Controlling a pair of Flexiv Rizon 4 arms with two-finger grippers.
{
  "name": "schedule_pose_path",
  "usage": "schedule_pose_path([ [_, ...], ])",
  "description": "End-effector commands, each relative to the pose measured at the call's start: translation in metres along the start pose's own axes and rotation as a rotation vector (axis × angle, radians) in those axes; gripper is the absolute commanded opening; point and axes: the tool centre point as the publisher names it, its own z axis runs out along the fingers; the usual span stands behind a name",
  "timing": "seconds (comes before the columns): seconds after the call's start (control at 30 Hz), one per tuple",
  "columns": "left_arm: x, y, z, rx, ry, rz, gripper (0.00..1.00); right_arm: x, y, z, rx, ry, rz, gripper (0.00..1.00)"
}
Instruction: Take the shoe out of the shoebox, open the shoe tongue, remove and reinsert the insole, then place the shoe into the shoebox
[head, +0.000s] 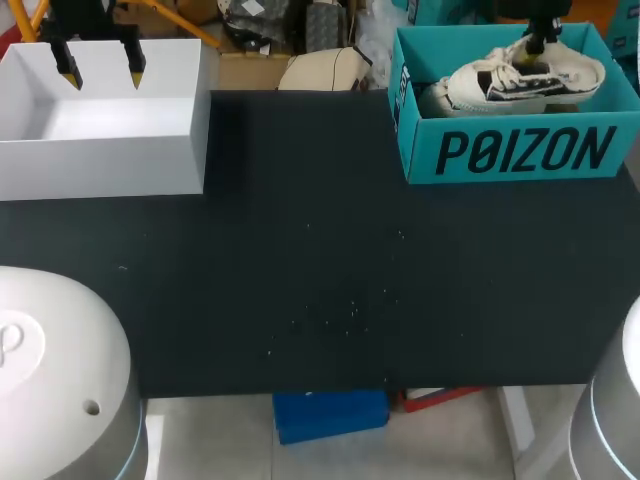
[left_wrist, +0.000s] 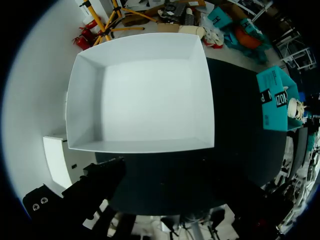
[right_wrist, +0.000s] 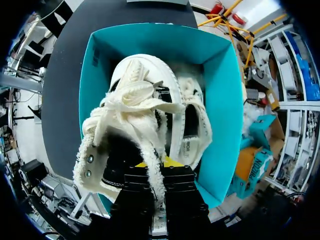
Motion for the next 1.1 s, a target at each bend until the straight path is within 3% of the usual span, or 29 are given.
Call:
schedule_pose_path([
  [0.03,0.001,0.000,0.000,-0.002,-0.003,-0.002,1.00,0.019,0.014,-0.098,0.039,-0.028,0.015,0.00],
  [0.2,0.001,0.000,0.000,-0.002,-0.003,-0.002,1.00,0.045,0.039,-0.133,0.040,-0.032,0.025,0.00],
  [0.37,0.001,0.000,0.000,-0.002,-0.003,-0.002,1.00,0.084,0.066,-0.146,0.044,-0.003,0.030,0.00],
  [0.6,0.001,0.000,0.000,-0.002,-0.003,-0.002,1.00,0.145,0.111,-0.139,0.054,0.007,0.003,0.00],
  [0.83,0.001,0.000,0.000,-0.002,-0.003,-0.002,1.00,0.212,0.185,-0.115,0.012,0.050,0.011,0.00],
  [1.1,0.001,0.000,0.000,-0.002,-0.003,-0.002,1.00,0.262,0.258,-0.078,0.007,0.088,0.011,0.00],
])
